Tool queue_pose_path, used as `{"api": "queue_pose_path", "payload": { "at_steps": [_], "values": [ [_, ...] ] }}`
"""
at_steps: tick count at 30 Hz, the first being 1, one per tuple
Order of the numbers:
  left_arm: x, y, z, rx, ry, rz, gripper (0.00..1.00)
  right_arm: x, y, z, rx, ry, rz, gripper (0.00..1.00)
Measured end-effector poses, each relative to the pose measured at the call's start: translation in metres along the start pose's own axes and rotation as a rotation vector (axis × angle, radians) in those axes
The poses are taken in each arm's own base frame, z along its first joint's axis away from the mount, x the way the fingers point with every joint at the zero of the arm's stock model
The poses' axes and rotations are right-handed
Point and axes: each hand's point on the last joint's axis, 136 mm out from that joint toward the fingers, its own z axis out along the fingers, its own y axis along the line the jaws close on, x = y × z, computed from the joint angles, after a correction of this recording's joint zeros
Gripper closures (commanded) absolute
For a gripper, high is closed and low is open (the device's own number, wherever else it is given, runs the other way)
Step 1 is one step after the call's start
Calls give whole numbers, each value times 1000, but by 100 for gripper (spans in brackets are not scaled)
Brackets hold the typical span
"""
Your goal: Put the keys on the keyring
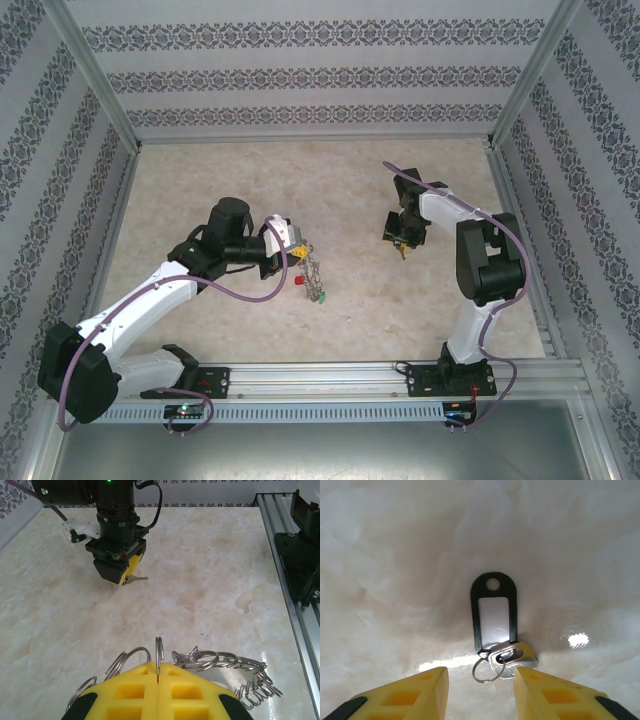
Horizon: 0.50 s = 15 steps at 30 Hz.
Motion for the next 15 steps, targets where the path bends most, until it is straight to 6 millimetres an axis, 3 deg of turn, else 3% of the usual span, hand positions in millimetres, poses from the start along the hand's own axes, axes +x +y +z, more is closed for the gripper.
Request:
{"api": "queue_pose_path", "payload": {
  "at_steps": [9,15],
  "values": [
    [0,0,0,0,0,0,100,-19,-5,-6,-47,-34,27,55],
    [0,0,0,0,0,0,100,-11,-6,6,-76,1,43,54]
  ]
}}
